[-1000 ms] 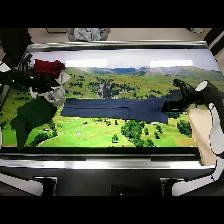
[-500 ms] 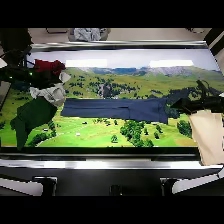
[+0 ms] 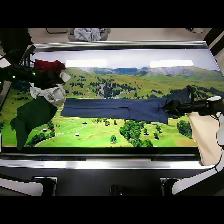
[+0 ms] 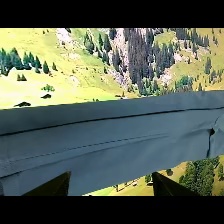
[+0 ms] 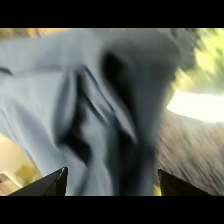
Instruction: Fold the shirts.
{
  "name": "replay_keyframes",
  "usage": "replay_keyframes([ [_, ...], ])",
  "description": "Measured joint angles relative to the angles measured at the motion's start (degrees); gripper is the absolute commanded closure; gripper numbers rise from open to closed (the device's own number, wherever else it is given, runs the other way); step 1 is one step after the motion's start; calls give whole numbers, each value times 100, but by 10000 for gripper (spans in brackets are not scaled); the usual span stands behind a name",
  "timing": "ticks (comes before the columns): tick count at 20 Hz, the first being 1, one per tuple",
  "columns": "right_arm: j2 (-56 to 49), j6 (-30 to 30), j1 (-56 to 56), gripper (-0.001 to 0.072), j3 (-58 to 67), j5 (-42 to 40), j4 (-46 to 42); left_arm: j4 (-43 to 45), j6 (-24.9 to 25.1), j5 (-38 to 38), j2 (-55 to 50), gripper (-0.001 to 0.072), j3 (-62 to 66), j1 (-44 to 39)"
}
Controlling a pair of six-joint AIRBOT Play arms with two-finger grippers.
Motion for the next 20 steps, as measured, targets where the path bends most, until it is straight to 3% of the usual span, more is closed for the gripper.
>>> replay_keyframes([
  [4, -212, -173, 144, 12, -17, 68, 382, -4, -4, -4, 0, 89, 0, -31],
  [5, -236, -203, 166, 30, -17, 101, 391, 0, -4, -2, 0, 89, 0, -35],
  [6, -258, -221, 205, 103, -20, 155, 393, 4, -7, -2, 0, 90, 0, -46],
  [7, -278, -229, 271, 315, -22, 184, 352, 0, -7, -2, 0, 92, 0, -70],
  [8, -299, -229, 343, 640, -26, 129, 210, -2, -7, -4, 0, 106, 0, -98],
  [9, -304, -192, 413, 663, -28, 114, 133, -7, -4, -4, -7, 113, 0, -140],
  [10, -278, -186, 481, 663, -26, 81, 118, -2, 17, -2, -22, 312, 0, -201],
  [11, -227, -168, 535, 664, -22, 48, 160, 2, 74, 4, -44, 600, 0, -278],
  [13, 57, -133, 614, 664, 48, 2, 284, -7, 203, 26, -131, 683, -44, -518],
  [20, 1832, 660, 734, 665, 116, 208, -127, -409, 361, 750, -680, 684, -487, -2048],
])
